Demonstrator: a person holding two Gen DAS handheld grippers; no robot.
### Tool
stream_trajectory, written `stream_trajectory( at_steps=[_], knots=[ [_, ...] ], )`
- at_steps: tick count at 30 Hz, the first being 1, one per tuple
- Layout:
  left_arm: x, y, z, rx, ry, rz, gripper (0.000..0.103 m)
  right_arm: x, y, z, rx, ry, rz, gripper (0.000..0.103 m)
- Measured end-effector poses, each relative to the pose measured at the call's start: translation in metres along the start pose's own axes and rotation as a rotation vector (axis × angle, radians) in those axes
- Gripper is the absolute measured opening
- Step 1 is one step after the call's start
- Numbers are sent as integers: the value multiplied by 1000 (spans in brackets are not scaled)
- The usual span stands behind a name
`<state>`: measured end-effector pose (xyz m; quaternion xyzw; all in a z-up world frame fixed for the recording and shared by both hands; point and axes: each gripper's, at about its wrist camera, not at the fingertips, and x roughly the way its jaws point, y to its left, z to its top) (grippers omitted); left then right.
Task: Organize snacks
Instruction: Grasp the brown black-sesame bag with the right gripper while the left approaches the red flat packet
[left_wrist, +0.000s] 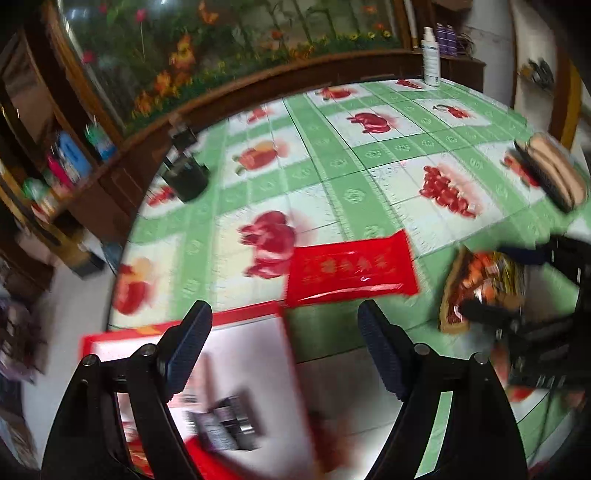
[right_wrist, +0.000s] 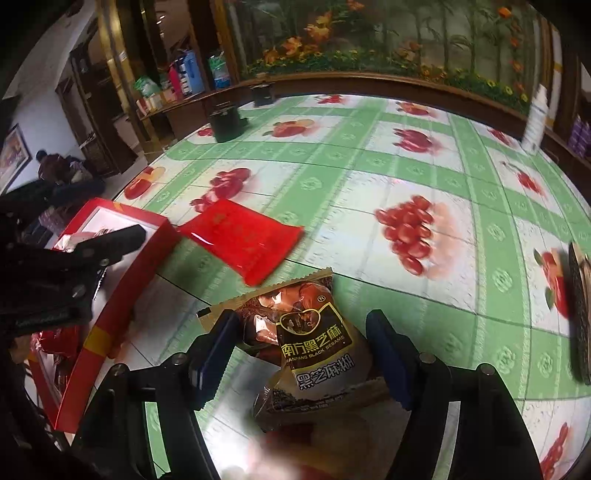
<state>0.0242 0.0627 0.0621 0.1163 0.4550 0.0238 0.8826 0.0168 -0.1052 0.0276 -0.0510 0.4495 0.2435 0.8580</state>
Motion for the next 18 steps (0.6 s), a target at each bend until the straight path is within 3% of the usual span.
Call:
stream_trajectory(
  at_steps=[5,7,13,18],
  knots=[
    [16,-9,28,-185,46,-17,81,-2,-28,-10,57,23,-73,70],
    [22,-15,38,-240,52,11,81,-4,-35,-13,58,18,-90,72],
    [60,-23,58,-351,128,-13,81,-8,-43,-14,67,13,-87,72],
    [89,-22,47,-398,198,-22,81,-7,-41,-14,63,13,-92,72]
  ],
)
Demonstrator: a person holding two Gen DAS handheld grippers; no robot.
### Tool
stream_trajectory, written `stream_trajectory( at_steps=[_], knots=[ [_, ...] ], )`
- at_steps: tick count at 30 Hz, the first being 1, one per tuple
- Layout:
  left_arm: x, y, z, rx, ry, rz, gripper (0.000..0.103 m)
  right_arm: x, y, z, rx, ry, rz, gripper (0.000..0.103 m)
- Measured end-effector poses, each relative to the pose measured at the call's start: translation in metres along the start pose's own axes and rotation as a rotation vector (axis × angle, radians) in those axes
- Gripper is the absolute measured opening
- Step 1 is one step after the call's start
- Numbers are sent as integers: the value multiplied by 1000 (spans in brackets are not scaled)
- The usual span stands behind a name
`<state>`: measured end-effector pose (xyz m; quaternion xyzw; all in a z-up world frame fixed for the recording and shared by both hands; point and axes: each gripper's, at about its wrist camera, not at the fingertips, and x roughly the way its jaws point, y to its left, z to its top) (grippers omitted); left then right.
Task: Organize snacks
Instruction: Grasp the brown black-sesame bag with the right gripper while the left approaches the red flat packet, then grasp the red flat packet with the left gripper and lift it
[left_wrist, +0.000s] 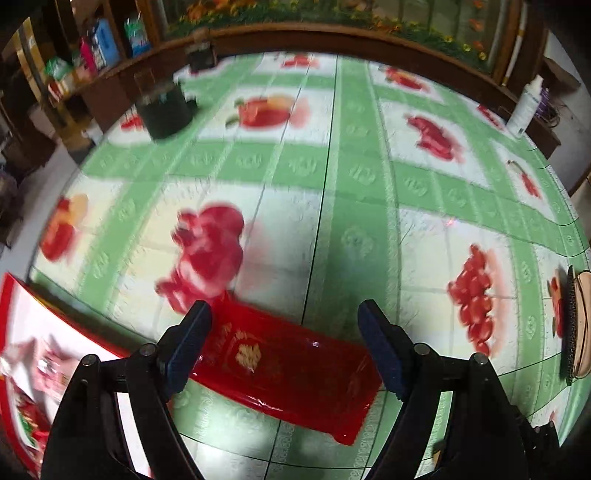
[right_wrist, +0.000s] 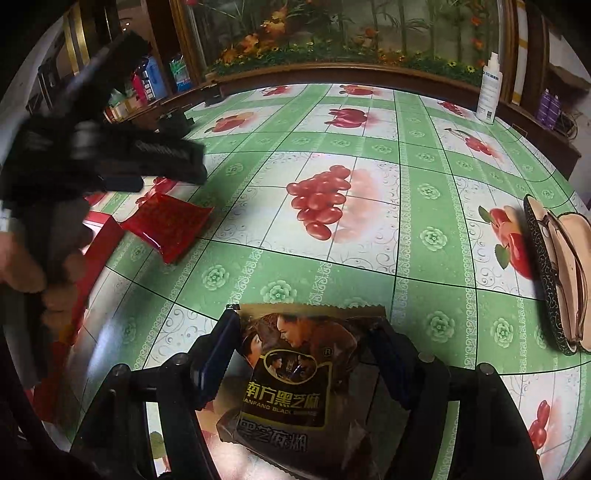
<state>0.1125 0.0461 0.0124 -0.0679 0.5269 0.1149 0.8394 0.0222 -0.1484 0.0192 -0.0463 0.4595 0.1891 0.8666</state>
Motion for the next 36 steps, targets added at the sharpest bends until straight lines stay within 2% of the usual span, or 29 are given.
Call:
stream_trajectory(
  at_steps=[7,12,20,22,25,27,30,33,36],
  knots=[
    [-11,0,-29,59,-33,-46,84,1,-1,0,5,-1,-2,72],
    [-24,-9,-63,204,-62,-61,87,1,-5,1,13,-3,-7,72],
    [-57,-11,-122,454,-78,-185,87,0,-11,0,21,-9,-20,72],
    [-65,-7,-135,489,-82,-206,87,-1,-12,-1,24,-10,-17,72],
    [-88,13,-144,423,-121,-261,87,0,-11,-1,17,-13,-25,73],
    [-102,29,-148,313,-125,-250,87,0,-9,-2,8,-14,-33,73],
    [-108,47,-158,141,-48,-279,87,1,-7,-2,-1,-13,-46,73],
    [-103,51,-166,-10,42,-275,87,2,-5,-2,-8,-12,-55,74],
    [-92,45,-171,-104,130,-288,87,2,-6,-2,-6,-12,-54,74]
  ],
)
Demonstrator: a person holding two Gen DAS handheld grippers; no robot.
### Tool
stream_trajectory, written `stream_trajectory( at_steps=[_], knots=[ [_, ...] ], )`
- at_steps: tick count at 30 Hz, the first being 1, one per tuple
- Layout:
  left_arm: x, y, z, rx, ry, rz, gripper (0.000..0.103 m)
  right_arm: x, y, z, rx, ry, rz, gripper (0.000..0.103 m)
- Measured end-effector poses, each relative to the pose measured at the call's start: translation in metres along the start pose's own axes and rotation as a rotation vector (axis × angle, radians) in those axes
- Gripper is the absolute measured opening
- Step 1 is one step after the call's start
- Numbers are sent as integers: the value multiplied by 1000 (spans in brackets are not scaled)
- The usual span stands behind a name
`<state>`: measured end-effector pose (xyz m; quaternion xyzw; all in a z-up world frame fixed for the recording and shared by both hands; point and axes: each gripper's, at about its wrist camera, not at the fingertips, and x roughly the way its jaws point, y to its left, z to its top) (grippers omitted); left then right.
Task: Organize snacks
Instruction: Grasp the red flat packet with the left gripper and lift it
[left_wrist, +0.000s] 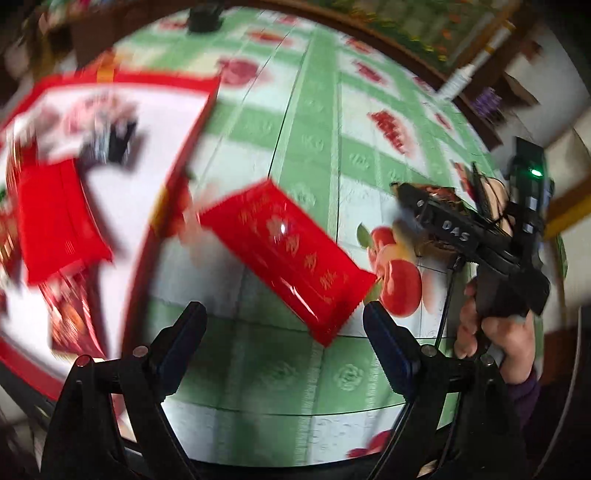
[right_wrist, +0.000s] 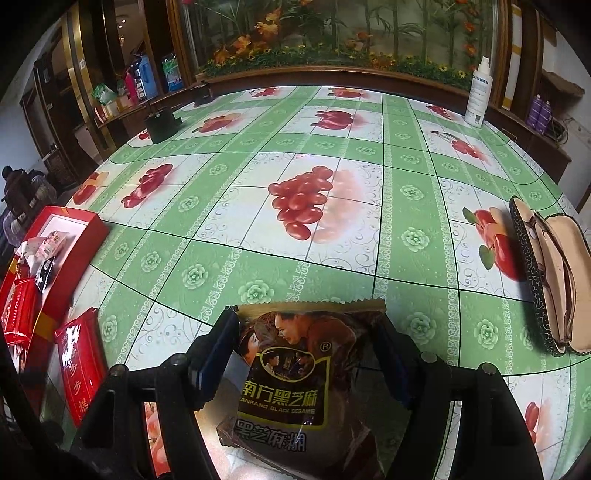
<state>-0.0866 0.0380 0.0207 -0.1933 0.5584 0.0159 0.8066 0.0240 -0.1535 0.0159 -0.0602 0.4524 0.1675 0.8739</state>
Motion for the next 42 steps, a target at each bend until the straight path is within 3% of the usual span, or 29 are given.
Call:
stream_trajectory(
  at_steps=[3,5,12,16,23,32,36,38,42],
  knots=[
    [6,-11,2,1,-10,64,87,-1,-1,0,7,1,6,74],
    [12,-14,10,-4,-4,61,87,-1,-2,0,14,2,11,74],
    [43,-48,46,203,0,225,87,-2,-4,0,26,9,19,74],
    [49,-57,57,284,-9,204,88,-2,-6,1,35,12,29,74],
    [36,-43,38,286,-9,213,88,-3,-5,1,33,16,23,74],
    [35,-43,28,336,-98,178,87,-1,3,-3,-16,9,-21,74],
    [30,-37,26,351,-128,156,74,-4,6,-6,-37,-6,-23,61],
    [27,-39,23,379,-140,146,57,-5,5,-6,-29,-11,-21,59],
    [24,-37,20,405,-146,120,52,-6,4,-8,-18,-18,-21,58]
  ],
)
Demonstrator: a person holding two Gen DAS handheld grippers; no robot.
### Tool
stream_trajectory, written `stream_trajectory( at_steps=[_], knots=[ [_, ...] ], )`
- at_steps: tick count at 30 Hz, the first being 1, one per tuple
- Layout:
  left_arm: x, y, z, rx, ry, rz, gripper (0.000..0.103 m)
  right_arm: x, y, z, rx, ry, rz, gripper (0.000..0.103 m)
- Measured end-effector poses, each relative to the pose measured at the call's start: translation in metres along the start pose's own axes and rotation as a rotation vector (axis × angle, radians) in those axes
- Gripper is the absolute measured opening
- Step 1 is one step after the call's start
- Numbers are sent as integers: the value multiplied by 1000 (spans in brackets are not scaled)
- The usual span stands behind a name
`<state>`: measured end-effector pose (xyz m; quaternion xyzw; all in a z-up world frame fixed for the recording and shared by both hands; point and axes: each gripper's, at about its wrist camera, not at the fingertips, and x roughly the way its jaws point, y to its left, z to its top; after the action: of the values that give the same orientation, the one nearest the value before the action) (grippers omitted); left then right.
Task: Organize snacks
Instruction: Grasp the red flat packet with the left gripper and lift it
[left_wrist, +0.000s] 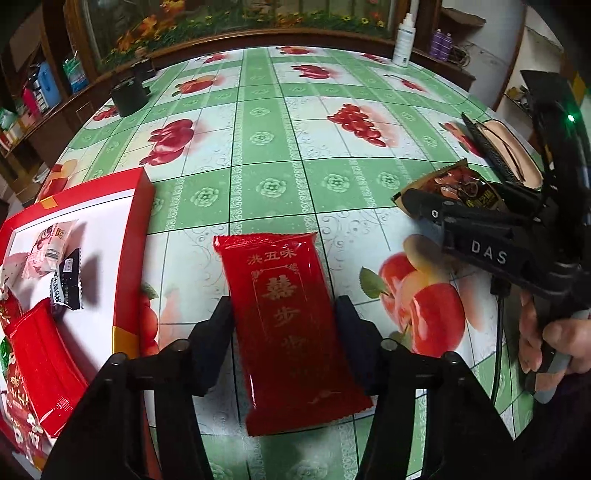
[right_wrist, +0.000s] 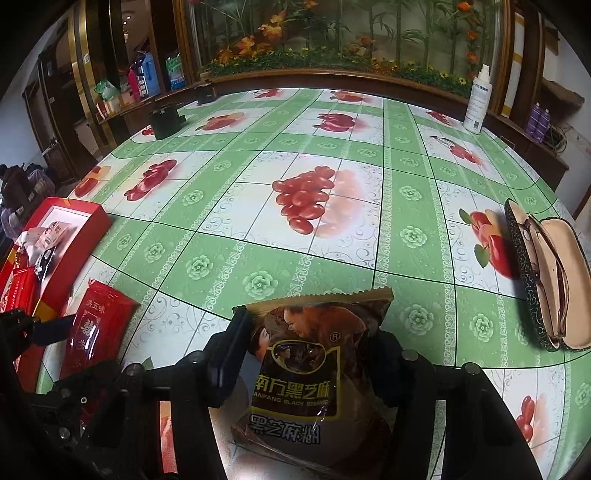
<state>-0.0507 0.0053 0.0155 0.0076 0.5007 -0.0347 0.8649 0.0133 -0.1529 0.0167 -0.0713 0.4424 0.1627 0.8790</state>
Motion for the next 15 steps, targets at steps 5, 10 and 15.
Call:
stream_trajectory(
  at_steps=[5,10,15],
  knots=[
    [-5,1,-4,3,-16,-39,50,-6,-8,-4,75,-11,35,56],
    [-15,2,-7,6,-43,-54,48,-16,-11,-13,136,-26,91,48],
    [-32,7,-10,20,-93,-45,35,-23,-6,-21,168,-23,123,46]
  ],
)
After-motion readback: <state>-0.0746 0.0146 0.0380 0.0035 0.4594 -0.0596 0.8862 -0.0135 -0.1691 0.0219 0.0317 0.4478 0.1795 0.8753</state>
